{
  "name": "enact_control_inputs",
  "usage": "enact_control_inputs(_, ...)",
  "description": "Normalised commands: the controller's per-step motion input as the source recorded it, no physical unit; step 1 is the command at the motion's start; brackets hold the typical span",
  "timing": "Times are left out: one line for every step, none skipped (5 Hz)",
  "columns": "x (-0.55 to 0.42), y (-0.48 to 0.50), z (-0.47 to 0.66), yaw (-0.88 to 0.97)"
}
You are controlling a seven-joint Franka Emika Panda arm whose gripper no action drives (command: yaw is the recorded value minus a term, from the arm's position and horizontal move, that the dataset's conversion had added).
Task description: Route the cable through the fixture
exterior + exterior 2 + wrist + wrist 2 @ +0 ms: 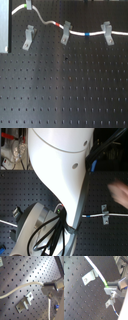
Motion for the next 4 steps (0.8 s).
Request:
enact_control_inputs(-0.001,-0.034,0.00,0.00)
enact_control_inputs(-0.001,0.000,0.03,0.00)
enact_control_inputs(0.000,0.000,0.02,0.00)
enact_control_inputs(-0.004,-0.004,0.39,0.01)
